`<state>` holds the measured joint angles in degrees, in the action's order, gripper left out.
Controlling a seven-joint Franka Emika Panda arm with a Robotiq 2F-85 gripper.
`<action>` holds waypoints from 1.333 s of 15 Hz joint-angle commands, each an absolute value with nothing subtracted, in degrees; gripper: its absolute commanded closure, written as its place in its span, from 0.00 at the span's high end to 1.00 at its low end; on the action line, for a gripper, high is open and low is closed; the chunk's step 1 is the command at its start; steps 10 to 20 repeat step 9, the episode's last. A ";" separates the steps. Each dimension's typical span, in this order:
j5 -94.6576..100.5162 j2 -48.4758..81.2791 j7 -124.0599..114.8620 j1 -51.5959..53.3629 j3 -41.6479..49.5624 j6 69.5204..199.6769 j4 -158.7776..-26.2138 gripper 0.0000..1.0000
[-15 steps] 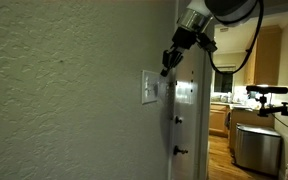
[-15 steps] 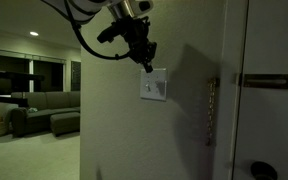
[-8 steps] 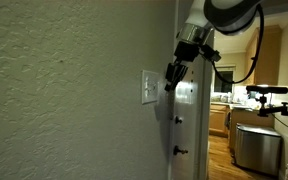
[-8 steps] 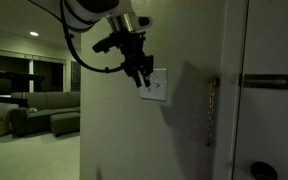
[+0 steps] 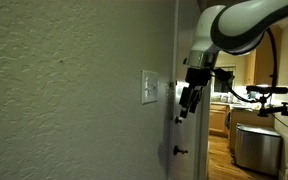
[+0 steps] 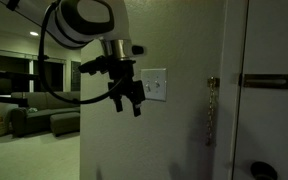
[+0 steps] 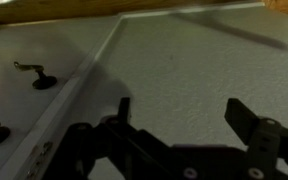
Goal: Flip the switch on the wall.
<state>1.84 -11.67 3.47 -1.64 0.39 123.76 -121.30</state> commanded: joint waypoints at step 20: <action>1.94 -16.78 0.95 -1.39 0.49 122.14 -129.68 1.00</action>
